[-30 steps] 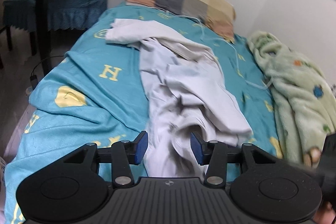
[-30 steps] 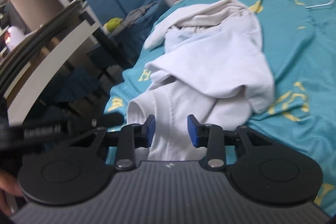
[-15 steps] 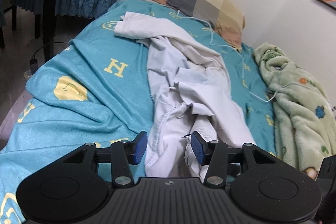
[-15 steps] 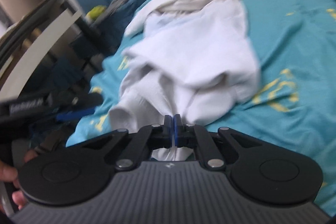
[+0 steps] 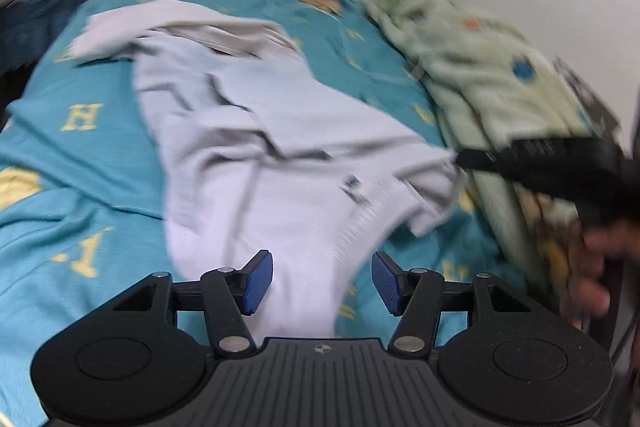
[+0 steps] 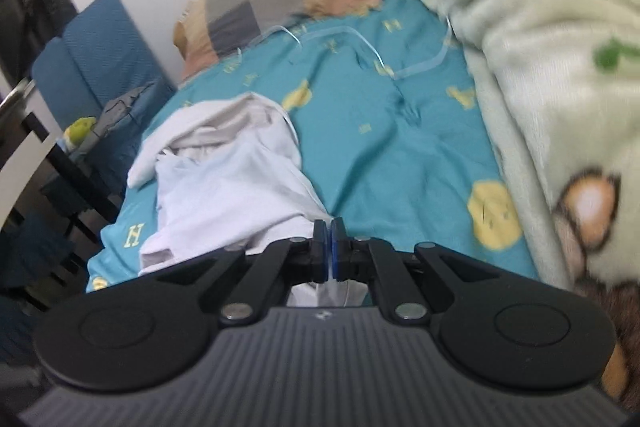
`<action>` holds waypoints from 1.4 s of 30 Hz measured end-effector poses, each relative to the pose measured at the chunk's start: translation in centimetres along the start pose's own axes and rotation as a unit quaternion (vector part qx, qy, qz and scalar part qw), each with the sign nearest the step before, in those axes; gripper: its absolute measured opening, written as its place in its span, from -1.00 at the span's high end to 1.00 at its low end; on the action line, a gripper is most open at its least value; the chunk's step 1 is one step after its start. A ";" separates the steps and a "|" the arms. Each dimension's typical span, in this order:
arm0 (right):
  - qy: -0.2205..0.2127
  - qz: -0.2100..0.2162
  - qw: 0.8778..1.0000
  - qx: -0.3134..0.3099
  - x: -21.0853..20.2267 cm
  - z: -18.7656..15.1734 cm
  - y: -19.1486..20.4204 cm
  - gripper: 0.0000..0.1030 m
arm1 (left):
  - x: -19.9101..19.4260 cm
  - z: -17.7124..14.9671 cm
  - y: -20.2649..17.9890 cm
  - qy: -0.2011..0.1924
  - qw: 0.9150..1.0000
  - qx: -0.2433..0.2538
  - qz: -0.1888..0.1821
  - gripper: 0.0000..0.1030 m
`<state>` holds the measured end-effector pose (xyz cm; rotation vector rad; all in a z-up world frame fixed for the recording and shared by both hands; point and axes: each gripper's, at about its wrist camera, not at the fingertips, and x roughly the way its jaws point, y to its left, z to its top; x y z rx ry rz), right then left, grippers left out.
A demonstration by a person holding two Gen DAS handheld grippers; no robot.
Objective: Fold clothes
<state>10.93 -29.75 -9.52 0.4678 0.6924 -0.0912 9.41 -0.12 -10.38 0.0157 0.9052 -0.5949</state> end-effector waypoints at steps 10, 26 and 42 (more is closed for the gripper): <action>0.015 0.008 1.000 0.009 0.6 -0.6 0.1 0.89 | 3.3 -0.6 -1.7 0.045 0.992 0.071 0.092 0.42; 0.048 0.027 0.996 -0.075 1.1 -2.7 2.8 0.55 | -6.4 3.4 1.5 -0.175 0.979 -0.072 0.073 0.90; 0.135 -0.008 0.989 -0.060 4.0 -5.5 2.6 0.20 | -6.7 3.1 1.9 -0.192 0.972 -0.077 0.114 0.90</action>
